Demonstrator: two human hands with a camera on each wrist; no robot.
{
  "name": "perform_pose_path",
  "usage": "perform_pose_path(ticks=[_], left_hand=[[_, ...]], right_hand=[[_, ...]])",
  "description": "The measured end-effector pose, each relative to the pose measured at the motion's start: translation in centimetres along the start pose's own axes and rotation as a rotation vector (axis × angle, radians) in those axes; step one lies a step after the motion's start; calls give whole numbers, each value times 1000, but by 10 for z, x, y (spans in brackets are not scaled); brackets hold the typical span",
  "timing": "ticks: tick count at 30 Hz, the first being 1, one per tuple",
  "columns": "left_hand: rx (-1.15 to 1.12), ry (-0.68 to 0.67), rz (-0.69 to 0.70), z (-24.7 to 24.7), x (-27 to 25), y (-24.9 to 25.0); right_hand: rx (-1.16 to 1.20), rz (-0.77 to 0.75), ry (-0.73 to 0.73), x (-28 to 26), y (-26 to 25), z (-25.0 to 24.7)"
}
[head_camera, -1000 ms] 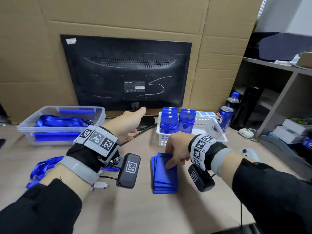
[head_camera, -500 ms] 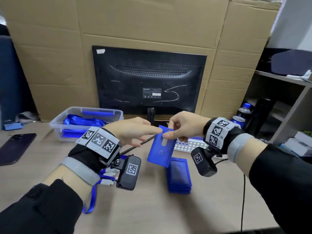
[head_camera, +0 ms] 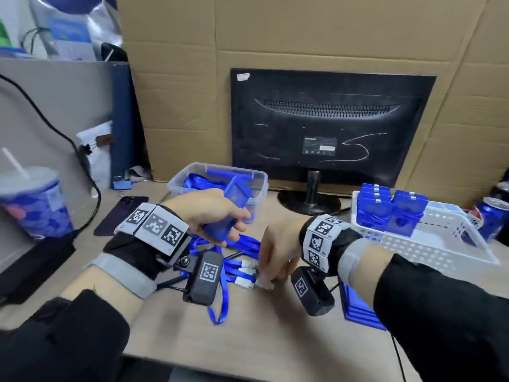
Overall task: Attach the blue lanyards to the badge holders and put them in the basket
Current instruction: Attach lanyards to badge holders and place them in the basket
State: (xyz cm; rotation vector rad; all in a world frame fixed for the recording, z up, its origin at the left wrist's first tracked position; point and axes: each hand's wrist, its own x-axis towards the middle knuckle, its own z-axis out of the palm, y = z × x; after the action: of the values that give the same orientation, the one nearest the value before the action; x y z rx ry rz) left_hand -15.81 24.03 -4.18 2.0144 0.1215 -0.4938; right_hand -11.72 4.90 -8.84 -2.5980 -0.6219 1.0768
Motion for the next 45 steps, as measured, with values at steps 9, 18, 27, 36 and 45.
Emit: perform_pose_path(ticks=[9, 18, 27, 36, 45], left_hand=[[-46, 33, -8, 1, 9, -11], [6, -7, 46, 10, 10, -4], [-62, 163, 155, 8, 11, 4], [-78, 206, 107, 21, 26, 12], [-262, 226, 294, 37, 39, 33]], right_hand=[[-266, 68, 45, 16, -16, 10], [707, -388, 394, -31, -11, -35], [1096, -771, 1320, -74, -11, -94], [782, -596, 1607, -85, 18, -106], [941, -317, 880, -68, 43, -75]])
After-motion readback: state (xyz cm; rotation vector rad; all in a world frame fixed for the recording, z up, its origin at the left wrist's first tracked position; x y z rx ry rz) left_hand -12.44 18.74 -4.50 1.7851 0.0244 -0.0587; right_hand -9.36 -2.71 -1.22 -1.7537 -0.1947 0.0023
